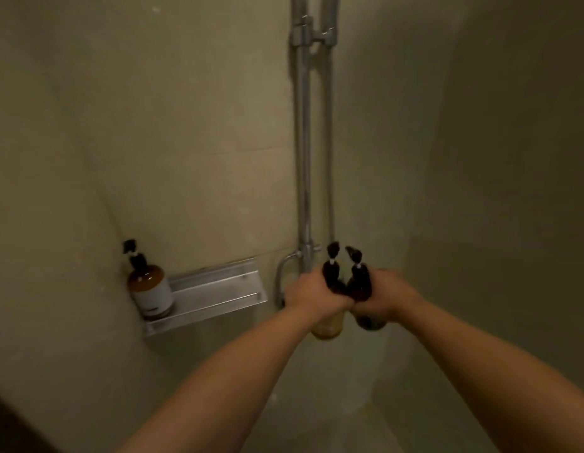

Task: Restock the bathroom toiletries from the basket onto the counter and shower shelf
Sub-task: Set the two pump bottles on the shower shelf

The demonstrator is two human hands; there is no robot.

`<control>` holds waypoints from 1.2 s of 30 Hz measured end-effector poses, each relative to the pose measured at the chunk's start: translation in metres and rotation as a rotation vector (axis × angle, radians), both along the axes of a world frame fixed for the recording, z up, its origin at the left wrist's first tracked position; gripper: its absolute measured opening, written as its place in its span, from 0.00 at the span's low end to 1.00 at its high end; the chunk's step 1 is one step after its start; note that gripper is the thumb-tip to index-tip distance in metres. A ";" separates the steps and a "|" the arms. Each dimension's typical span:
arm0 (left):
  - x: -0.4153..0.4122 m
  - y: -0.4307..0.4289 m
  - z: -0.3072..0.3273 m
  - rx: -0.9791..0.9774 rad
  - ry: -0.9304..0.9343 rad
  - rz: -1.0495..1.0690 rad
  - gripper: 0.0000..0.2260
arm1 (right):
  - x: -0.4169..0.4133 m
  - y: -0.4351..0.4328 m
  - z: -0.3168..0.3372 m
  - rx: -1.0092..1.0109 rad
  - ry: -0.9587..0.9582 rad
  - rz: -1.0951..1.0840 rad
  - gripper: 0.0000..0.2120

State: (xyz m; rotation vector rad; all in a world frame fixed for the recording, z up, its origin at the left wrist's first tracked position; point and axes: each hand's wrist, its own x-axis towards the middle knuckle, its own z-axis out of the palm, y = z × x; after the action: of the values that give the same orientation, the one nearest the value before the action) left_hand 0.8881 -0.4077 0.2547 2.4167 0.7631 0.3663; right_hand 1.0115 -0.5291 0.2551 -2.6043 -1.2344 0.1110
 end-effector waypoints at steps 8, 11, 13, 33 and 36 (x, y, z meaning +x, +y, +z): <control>-0.005 0.109 0.058 0.067 -0.050 0.178 0.35 | 0.003 0.105 0.033 0.295 0.131 0.144 0.26; -0.008 0.146 0.065 0.063 -0.097 0.194 0.37 | 0.007 0.146 0.043 0.343 0.120 0.192 0.29; -0.013 0.163 0.069 0.076 -0.134 0.238 0.38 | 0.006 0.165 0.049 0.386 0.113 0.210 0.33; -0.057 0.225 -0.021 -0.060 -0.133 0.489 0.26 | -0.004 0.276 -0.023 0.236 0.334 0.531 0.40; -0.062 0.228 -0.025 -0.088 -0.138 0.501 0.25 | -0.003 0.282 -0.028 0.242 0.338 0.565 0.41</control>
State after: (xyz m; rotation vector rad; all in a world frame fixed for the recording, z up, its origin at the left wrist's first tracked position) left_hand 0.8262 -0.1793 0.2295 2.0702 1.2886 0.6698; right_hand 1.0080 -0.2471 0.2271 -1.8768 -1.6830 0.4525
